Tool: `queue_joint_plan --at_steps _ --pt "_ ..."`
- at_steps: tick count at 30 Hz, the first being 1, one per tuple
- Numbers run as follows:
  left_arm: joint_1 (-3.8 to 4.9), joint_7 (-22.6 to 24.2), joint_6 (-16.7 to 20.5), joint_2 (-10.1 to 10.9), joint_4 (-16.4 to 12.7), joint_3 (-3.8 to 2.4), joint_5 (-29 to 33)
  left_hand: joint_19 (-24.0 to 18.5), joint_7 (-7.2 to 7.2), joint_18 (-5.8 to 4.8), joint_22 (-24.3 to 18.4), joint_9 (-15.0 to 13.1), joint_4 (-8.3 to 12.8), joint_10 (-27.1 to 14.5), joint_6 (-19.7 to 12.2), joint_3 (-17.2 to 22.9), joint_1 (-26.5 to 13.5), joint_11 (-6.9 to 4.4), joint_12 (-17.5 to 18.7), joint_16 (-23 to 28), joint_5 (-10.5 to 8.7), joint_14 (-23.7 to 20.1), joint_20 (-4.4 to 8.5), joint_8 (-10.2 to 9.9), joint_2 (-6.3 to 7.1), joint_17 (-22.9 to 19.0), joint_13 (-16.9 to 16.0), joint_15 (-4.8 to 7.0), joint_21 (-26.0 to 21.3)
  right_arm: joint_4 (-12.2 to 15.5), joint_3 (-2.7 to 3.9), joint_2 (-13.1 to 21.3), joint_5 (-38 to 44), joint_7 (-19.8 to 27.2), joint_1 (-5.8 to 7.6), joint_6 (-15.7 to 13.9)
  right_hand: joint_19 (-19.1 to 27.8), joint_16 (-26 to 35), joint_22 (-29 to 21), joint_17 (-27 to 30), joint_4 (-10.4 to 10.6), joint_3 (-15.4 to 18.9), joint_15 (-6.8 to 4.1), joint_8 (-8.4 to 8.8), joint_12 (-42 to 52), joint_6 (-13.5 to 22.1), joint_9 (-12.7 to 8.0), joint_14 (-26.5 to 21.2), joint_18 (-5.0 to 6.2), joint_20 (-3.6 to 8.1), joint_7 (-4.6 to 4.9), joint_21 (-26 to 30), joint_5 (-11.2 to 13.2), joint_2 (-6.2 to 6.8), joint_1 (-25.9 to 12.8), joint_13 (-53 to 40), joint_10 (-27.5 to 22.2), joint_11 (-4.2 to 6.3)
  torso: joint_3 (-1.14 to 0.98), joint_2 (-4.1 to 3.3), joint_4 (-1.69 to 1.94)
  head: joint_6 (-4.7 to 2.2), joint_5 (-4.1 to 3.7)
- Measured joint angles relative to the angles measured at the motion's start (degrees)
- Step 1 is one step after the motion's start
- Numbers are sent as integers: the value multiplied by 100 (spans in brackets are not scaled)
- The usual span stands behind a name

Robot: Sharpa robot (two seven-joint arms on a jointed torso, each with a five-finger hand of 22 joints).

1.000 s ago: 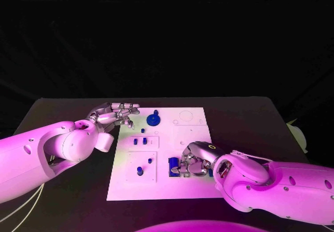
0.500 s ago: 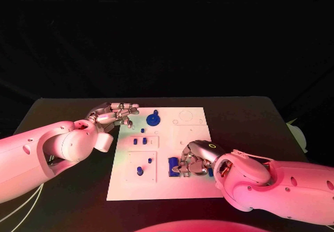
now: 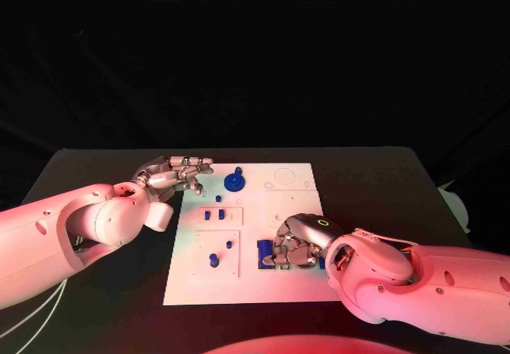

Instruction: Assemble the parts on the task board

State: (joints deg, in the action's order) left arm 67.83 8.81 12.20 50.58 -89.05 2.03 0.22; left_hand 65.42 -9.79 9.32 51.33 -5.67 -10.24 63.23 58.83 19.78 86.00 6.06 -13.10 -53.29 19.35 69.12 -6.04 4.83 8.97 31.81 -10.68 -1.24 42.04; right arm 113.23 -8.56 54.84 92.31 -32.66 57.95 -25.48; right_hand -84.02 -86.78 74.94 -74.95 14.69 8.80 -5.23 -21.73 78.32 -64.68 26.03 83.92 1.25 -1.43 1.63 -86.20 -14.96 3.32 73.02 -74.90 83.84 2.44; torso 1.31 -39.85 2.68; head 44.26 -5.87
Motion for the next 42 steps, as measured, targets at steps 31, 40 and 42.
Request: queue_joint_plan --at_steps 31,40,42 --pt "0 -33 -37 6 3 1 0 0 0 0 -15 4 0 0 0 0 0 0 -21 0 0 0 0 0 0 -4 1 0 -23 -12 -7 22 10 -2 -9 76 0 0 -2 2 83 12 -21 -25 23 -19 11 21 0 42 -18 -22 33 -91 31 -27 0 0 2 1 3 3 7" --pt "0 -41 -51 9 3 1 0 0 0 0 -15 4 0 0 0 0 0 -1 -21 0 0 0 0 0 0 -4 2 0 -23 -62 -4 2 52 -5 -9 28 0 0 -3 2 169 -11 -21 -43 81 -19 10 21 1 42 -19 -22 36 -257 -1 -28 -3 -1 3 -1 5 1 12" --pt "0 -44 -54 10 3 1 0 0 -2 0 -15 4 0 0 -1 0 -1 -1 -21 0 0 -10 0 0 -1 -4 2 -10 -23 -65 0 5 57 -5 -7 20 0 0 -3 3 171 -13 -21 -43 89 -19 10 21 0 42 -18 -22 35 -265 7 -28 -6 -4 3 -1 4 -1 16"
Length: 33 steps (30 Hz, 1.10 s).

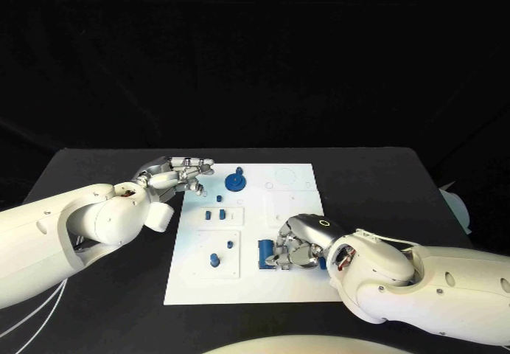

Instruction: Assemble the parts on the task board

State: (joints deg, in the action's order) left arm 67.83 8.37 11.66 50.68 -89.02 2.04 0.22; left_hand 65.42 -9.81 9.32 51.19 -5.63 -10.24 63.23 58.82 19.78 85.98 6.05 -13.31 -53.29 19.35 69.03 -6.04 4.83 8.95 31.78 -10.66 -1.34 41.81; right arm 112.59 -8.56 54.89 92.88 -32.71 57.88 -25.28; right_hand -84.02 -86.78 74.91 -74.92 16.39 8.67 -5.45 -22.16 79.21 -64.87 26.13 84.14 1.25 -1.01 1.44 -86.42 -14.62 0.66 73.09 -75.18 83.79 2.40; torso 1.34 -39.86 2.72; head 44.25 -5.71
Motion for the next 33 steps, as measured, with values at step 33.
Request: queue_joint_plan --at_steps 33 --pt "0 -28 -90 22 -8 18 -2 0 -19 0 -16 5 0 -21 -19 0 -21 -20 0 0 0 -31 0 0 -21 -4 -3 10 -20 358 -2 1360 -446 345 255 -199 52 565 3 1 -65 192 44 345 -1232 294 -142 0 137 -52 170 1175 -303 93 544 -728 -423 -104 8 11 -9 -60 -136"
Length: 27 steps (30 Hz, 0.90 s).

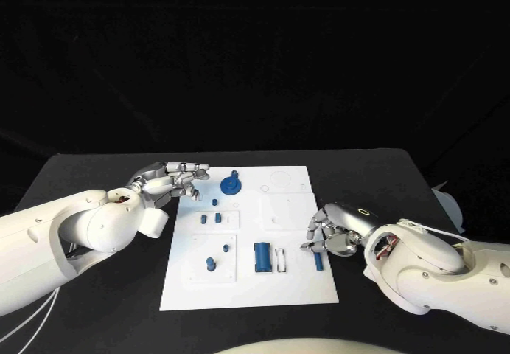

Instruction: Assemble the parts on the task board

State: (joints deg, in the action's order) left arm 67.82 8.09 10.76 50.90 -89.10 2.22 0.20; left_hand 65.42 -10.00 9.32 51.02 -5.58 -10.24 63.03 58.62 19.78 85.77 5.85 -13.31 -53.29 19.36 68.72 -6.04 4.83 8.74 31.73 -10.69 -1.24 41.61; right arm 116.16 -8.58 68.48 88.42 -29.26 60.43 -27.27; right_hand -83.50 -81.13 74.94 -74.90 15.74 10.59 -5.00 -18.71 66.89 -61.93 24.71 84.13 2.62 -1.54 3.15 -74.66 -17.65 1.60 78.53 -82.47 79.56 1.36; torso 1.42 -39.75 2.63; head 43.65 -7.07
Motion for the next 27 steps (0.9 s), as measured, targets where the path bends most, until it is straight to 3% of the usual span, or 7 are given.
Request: queue_joint_plan --at_steps 7,11,22,27 --pt "0 2 -3 2 -3 4 0 -13 0 -1 -6 -1 0 0 0 0 0 0 0 0 0 0 -13 0 0 -5 0 0 0 80 -23 275 145 -51 -83 30 -22 0 -1 0 41 41 21 63 -2 0 -37 -21 -1 -21 0 -44 -91 16 31 0 11 -32 3 1 -4 4 -30" --pt "0 5 -5 2 -3 4 0 -21 0 -1 -7 -1 0 0 0 0 0 0 0 0 0 0 -21 0 0 -6 0 0 0 71 -37 291 255 -94 -186 30 -22 -3 -1 0 65 65 21 78 2 0 -52 -21 0 -21 0 -80 -155 16 31 1 15 -50 3 2 -2 1 -43" --pt "0 10 -12 27 -11 6 0 -21 0 -1 -14 -1 0 0 0 0 0 0 0 -23 0 0 -21 0 0 -6 1 0 0 -25 -38 268 436 -181 -295 94 -22 -111 -2 -4 86 119 21 78 192 -126 -52 -20 0 -21 -22 -220 -155 12 26 6 55 -70 3 -7 5 20 -34" --pt "-1 12 -21 39 -22 6 0 -21 0 0 -14 -1 0 0 0 0 0 0 0 -24 0 0 -20 0 0 -6 1 0 0 -61 -43 218 479 -200 -363 152 -22 -134 -2 -4 95 159 21 78 203 -136 -52 -21 -1 -21 -32 -249 -155 -52 -38 5 70 -85 -1 -7 5 30 -46"
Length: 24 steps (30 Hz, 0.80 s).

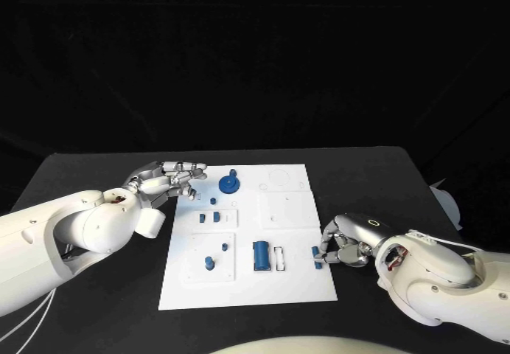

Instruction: Assemble the parts on the task board

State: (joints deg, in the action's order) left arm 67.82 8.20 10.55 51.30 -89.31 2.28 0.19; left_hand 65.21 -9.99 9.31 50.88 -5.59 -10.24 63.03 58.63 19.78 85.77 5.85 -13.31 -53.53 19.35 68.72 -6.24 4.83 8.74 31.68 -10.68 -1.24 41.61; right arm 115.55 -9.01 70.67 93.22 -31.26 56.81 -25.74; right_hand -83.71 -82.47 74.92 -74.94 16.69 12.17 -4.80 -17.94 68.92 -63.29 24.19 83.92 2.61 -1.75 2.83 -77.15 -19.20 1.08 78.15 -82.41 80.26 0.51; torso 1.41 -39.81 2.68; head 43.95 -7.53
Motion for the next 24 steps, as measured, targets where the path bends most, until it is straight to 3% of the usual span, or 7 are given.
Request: queue_joint_plan --at_steps 20,24 --pt "0 5 -58 21 -7 0 0 0 0 0 -7 0 0 -20 0 0 0 20 0 0 0 0 0 0 0 -4 1 0 -24 -233 20 -336 172 -11 -144 56 0 -49 -1 1 -62 -15 0 34 90 -97 13 0 0 0 -34 -88 -90 -149 -45 -10 5 -5 1 3 4 37 23" --pt "0 5 -65 24 -11 0 0 0 0 -1 -7 0 0 -20 0 0 0 20 0 0 0 0 0 0 0 -4 1 0 -24 -302 42 -403 233 7 -166 37 0 -62 -1 1 -73 -25 0 56 96 -133 16 0 0 0 -25 -87 -89 -105 109 -52 5 -5 2 5 4 49 36"
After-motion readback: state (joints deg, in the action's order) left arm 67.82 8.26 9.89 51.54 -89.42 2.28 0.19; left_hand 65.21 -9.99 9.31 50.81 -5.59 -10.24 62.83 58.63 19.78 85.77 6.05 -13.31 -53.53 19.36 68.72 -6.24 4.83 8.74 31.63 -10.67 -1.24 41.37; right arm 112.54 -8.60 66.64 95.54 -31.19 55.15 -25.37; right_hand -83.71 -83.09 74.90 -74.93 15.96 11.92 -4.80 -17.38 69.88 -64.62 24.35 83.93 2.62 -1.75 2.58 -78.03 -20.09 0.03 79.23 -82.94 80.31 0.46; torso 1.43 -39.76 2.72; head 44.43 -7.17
